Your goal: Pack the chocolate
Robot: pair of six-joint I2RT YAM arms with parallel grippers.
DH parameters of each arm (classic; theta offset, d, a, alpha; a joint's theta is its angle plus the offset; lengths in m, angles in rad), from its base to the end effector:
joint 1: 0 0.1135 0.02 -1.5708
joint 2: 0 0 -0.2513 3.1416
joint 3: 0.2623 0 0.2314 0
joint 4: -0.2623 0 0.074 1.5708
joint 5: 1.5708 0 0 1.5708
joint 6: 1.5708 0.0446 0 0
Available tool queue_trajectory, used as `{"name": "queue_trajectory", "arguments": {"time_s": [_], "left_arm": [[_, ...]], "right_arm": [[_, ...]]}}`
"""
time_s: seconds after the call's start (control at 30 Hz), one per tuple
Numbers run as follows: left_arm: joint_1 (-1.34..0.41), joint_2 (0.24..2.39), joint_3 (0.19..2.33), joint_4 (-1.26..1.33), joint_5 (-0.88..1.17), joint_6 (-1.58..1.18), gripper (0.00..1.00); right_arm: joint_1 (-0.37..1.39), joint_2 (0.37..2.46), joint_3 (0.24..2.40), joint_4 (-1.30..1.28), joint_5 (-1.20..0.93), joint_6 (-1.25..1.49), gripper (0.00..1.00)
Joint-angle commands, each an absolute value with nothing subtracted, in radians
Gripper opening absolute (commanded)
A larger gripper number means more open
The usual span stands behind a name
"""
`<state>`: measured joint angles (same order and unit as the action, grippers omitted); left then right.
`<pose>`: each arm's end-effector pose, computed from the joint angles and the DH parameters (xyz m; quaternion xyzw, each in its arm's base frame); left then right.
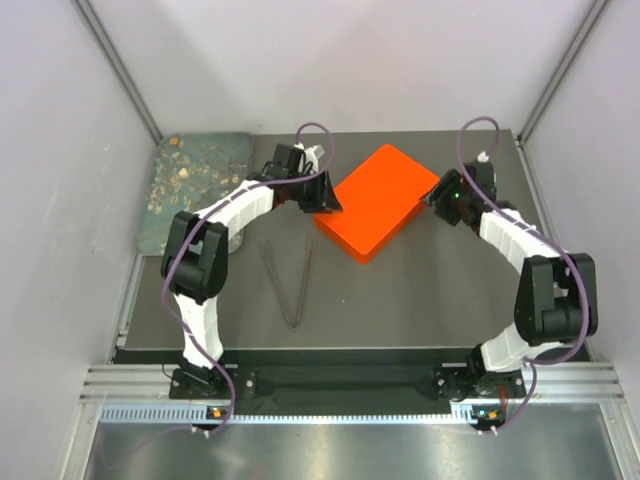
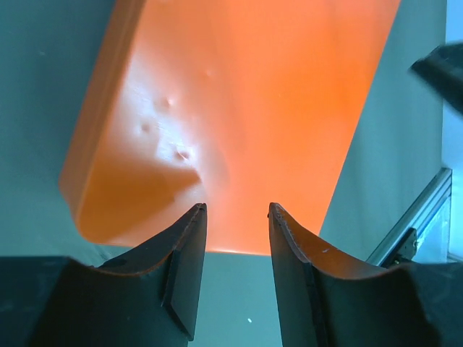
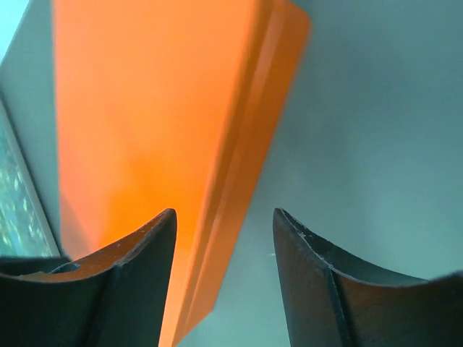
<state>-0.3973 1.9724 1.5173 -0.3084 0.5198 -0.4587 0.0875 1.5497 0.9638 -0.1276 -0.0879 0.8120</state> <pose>0.3850 -0.1856 0.2225 0.0736 0.8914 -0.3726 0.2473 0.3220 0.0322 0.2137 0.3049 0.8561 0.2165 0.3566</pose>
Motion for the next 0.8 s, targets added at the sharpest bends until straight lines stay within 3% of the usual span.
{"name": "queue_trajectory", "arguments": {"time_s": [0.0, 0.1, 0.23, 0.43, 0.67, 0.77], "left_arm": [[-0.419, 1.947, 1.528, -0.224, 0.552, -0.476, 0.44], [-0.426, 1.994, 1.535, -0.207, 0.546, -0.48, 0.44], [-0.428, 2.054, 1.565, -0.192, 0.554, -0.483, 0.44], [-0.428, 2.151, 1.63, -0.193, 0.56, -0.477, 0.44], [-0.428, 2.217, 1.69, -0.198, 0.569, -0.483, 0.44], [-0.428, 2.227, 1.706, -0.21, 0.561, -0.472, 0.44]], "right_arm": [[0.069, 1.549, 1.145, -0.193, -0.161, 0.599, 0.56], [0.063, 1.659, 1.306, -0.219, -0.262, 0.434, 0.59], [0.055, 1.794, 1.454, -0.236, -0.247, 0.275, 0.67], [0.008, 1.966, 1.646, -0.241, -0.302, 0.207, 0.75], [-0.025, 2.17, 1.737, -0.252, -0.606, 0.147, 0.73], [-0.034, 2.204, 1.665, -0.194, -0.693, 0.181, 0.59]]}}
